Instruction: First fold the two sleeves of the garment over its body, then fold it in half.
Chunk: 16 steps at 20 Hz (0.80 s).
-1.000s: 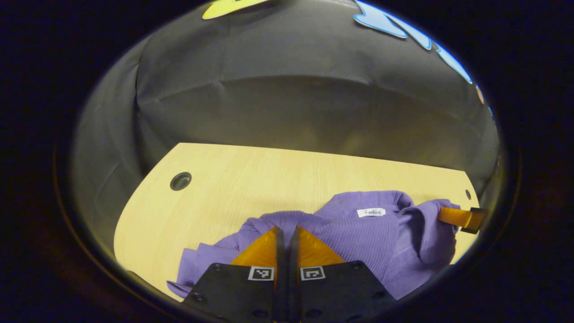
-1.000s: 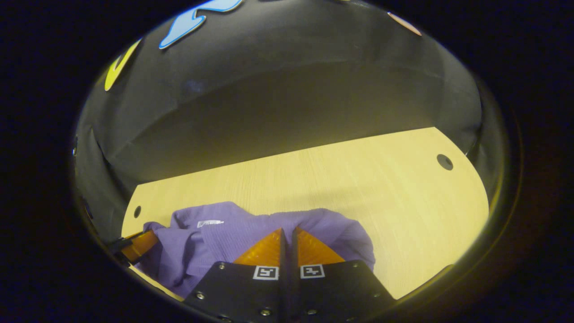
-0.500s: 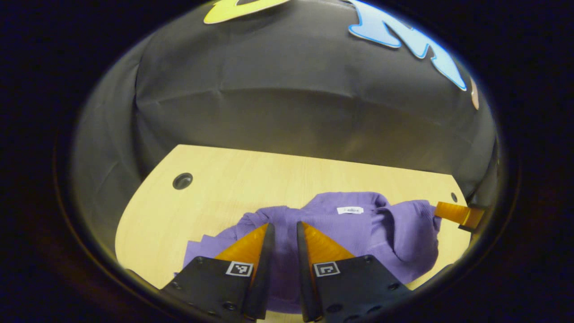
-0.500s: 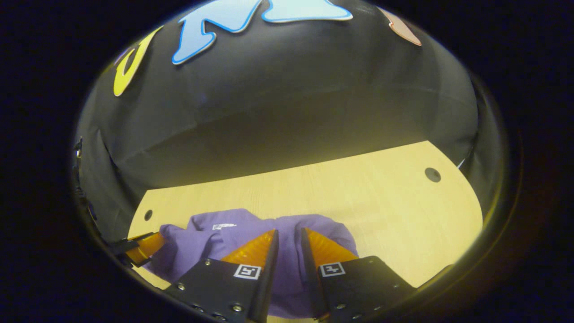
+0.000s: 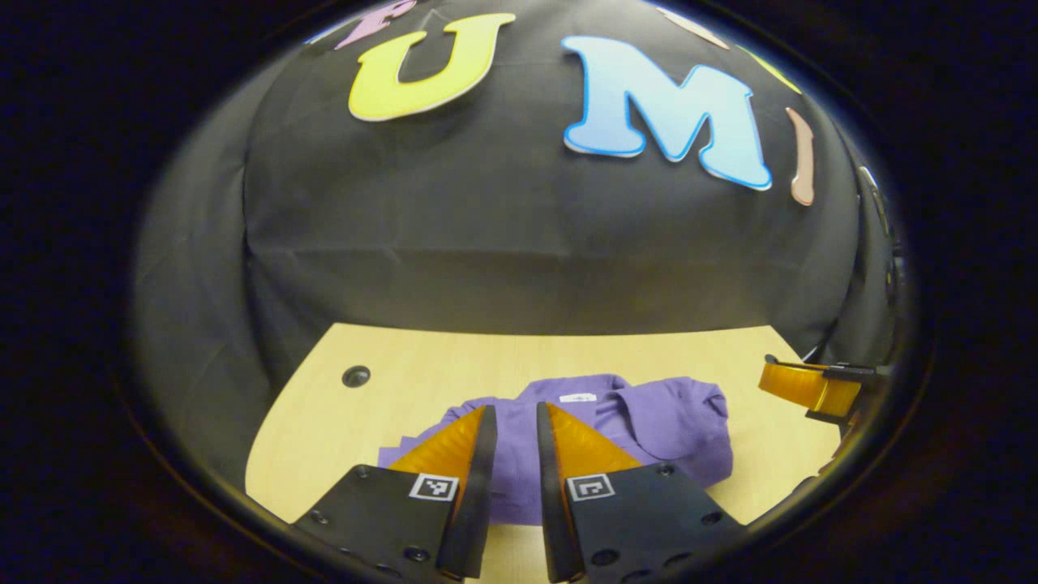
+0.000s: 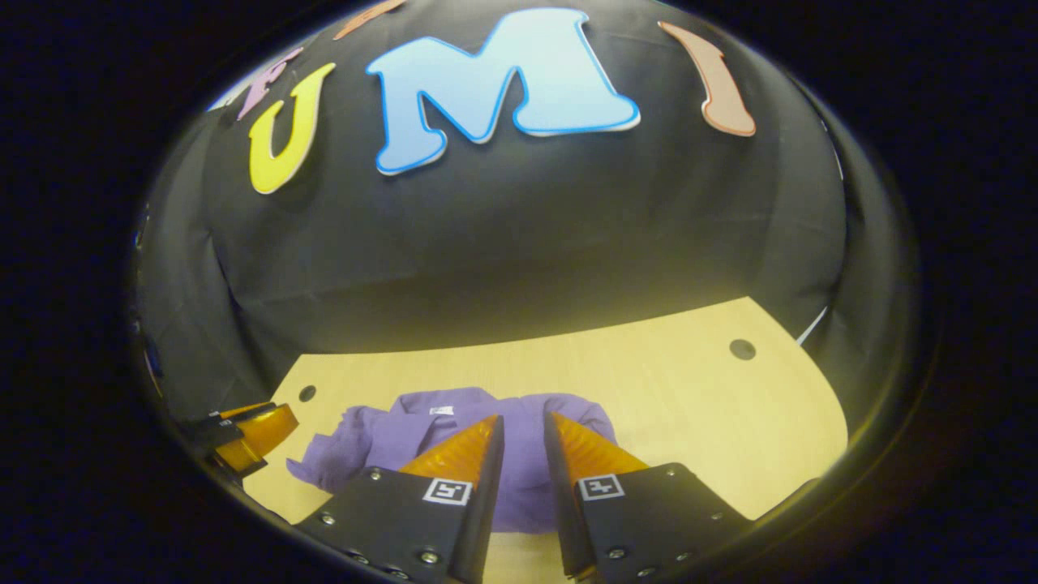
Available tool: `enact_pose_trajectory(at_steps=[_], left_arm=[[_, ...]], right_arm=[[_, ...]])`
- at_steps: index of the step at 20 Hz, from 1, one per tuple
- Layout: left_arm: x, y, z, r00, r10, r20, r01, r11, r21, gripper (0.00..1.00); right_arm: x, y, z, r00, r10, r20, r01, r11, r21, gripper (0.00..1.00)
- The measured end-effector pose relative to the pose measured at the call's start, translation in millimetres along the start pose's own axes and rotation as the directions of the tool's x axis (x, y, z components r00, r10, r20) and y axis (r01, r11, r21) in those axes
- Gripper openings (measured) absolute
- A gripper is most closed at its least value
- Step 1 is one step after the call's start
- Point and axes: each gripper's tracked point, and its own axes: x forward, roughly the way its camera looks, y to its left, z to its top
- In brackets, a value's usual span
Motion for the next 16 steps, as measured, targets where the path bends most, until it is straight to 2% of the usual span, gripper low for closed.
enact_pose_trajectory(at_steps=[2,3,5,6,7,8,9,10,13,14,15,16], left_arm=[[-29.6,-8.2,11.6,0.999,-0.016,0.039,0.016,1.000,0.011,0.29],[-45.3,-11.9,16.7,0.998,-0.024,0.057,0.023,1.000,0.014,0.41],[-76.2,-19.0,27.1,0.995,-0.036,0.098,0.034,0.999,0.021,0.35],[-90.6,-21.0,32.0,0.992,-0.041,0.116,0.038,0.999,0.030,0.41],[-104.7,-24.0,35.2,0.991,-0.045,0.130,0.040,0.998,0.040,0.38],[-118.8,-26.0,38.4,0.988,-0.046,0.145,0.039,0.998,0.051,0.35],[-132.3,-28.5,42.4,0.986,-0.048,0.163,0.039,0.998,0.057,0.35],[-144.0,-32.9,46.4,0.982,-0.056,0.182,0.046,0.997,0.062,0.35],[-179.8,-41.9,52.5,0.971,-0.077,0.225,0.059,0.995,0.084,0.35],[-189.7,-45.4,53.1,0.969,-0.090,0.232,0.070,0.993,0.094,0.35],[-197.0,-48.4,52.6,0.966,-0.099,0.237,0.077,0.992,0.103,0.34],[-204.0,-50.4,51.4,0.965,-0.107,0.241,0.083,0.991,0.109,0.35]], right_arm=[[-31.7,3.7,9.3,0.999,0.004,0.042,-0.004,1.000,-0.019,0.33],[-47.4,6.3,15.1,0.998,0.009,0.063,-0.007,1.000,-0.029,0.33],[-78.0,12.4,25.2,0.994,0.022,0.105,-0.018,0.999,-0.040,0.33],[-93.7,14.1,29.8,0.992,0.026,0.126,-0.021,0.999,-0.040,0.29],[-107.3,15.8,35.1,0.988,0.029,0.150,-0.023,0.999,-0.040,0.33],[-122.3,16.5,37.9,0.985,0.029,0.169,-0.022,0.999,-0.042,0.29],[-134.8,17.2,39.6,0.982,0.029,0.185,-0.022,0.999,-0.041,0.29],[-146.7,17.5,42.3,0.979,0.029,0.202,-0.022,0.999,-0.040,0.33],[-176.8,18.8,45.4,0.970,0.027,0.240,-0.020,0.999,-0.032,0.33],[-184.0,19.2,46.1,0.968,0.028,0.249,-0.024,0.999,-0.022,0.29],[-193.8,20.6,45.3,0.966,0.029,0.256,-0.028,1.000,-0.009,0.33],[-200.4,20.3,43.4,0.966,0.029,0.257,-0.030,1.000,-0.001,0.29]])
